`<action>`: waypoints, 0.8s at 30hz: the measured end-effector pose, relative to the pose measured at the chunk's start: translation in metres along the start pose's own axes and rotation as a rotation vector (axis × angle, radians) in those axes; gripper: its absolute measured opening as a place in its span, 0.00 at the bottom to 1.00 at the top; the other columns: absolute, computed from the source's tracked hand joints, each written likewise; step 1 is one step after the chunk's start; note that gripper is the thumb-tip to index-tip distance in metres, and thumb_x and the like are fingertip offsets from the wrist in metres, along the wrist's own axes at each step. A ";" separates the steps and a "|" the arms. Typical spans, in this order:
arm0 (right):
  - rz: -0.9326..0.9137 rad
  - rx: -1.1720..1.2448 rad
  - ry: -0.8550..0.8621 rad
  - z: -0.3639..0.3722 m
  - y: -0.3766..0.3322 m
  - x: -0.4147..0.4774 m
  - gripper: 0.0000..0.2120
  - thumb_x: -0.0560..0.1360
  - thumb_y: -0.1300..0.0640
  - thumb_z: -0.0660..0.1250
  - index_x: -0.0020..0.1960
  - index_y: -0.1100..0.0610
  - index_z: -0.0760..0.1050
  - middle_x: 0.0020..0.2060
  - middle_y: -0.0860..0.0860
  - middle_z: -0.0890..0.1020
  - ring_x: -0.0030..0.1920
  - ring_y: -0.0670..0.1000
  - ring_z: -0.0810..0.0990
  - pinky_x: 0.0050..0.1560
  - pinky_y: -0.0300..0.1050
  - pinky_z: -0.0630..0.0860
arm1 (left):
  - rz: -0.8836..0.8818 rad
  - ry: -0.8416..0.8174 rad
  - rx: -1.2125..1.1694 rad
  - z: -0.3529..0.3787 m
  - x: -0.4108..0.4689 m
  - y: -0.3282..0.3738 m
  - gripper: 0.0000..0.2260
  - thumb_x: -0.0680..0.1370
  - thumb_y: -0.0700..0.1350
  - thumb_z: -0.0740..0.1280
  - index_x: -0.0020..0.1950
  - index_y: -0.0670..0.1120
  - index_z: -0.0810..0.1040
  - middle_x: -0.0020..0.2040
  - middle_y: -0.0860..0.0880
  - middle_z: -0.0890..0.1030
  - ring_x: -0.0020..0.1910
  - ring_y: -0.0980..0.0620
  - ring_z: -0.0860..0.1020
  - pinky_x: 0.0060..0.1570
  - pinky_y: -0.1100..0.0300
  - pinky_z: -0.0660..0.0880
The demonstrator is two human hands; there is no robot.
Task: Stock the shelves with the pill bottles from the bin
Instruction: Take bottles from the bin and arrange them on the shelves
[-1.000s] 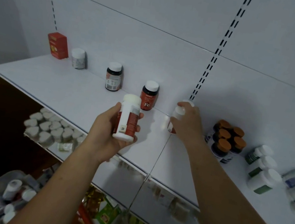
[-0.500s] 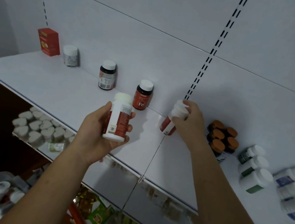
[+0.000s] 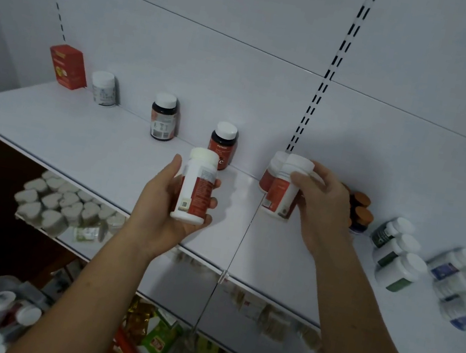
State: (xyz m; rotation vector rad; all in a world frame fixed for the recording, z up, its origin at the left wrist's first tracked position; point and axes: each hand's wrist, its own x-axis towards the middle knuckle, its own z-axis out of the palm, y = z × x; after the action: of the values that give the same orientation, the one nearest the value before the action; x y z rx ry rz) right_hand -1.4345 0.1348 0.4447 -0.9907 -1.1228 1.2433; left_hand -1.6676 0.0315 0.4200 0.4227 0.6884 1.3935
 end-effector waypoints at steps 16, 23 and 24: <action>-0.198 -0.454 0.188 0.015 0.077 0.035 0.22 0.73 0.63 0.76 0.65 0.54 0.77 0.56 0.47 0.83 0.53 0.38 0.80 0.53 0.39 0.78 | 0.391 -0.057 0.986 0.008 0.072 -0.051 0.17 0.82 0.47 0.72 0.70 0.57 0.77 0.61 0.56 0.84 0.57 0.52 0.83 0.55 0.55 0.83; -0.143 -0.328 0.087 -0.002 0.095 0.032 0.19 0.75 0.62 0.76 0.63 0.50 0.80 0.56 0.45 0.86 0.59 0.44 0.84 0.54 0.37 0.81 | 0.409 -0.081 0.996 0.011 0.098 -0.076 0.20 0.81 0.43 0.72 0.72 0.52 0.73 0.64 0.52 0.83 0.62 0.52 0.82 0.62 0.53 0.79; -0.136 -0.325 0.064 -0.002 0.095 0.030 0.17 0.76 0.64 0.74 0.61 0.48 0.81 0.54 0.44 0.87 0.57 0.42 0.84 0.54 0.36 0.81 | 0.419 -0.077 1.010 0.010 0.100 -0.078 0.22 0.81 0.42 0.72 0.73 0.52 0.72 0.64 0.51 0.82 0.63 0.51 0.82 0.63 0.51 0.79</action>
State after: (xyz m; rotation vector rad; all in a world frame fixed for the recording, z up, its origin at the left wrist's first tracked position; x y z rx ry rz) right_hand -1.4509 0.1736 0.3539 -1.1655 -1.3451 0.9310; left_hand -1.5993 0.1194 0.3580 1.4717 1.2716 1.3116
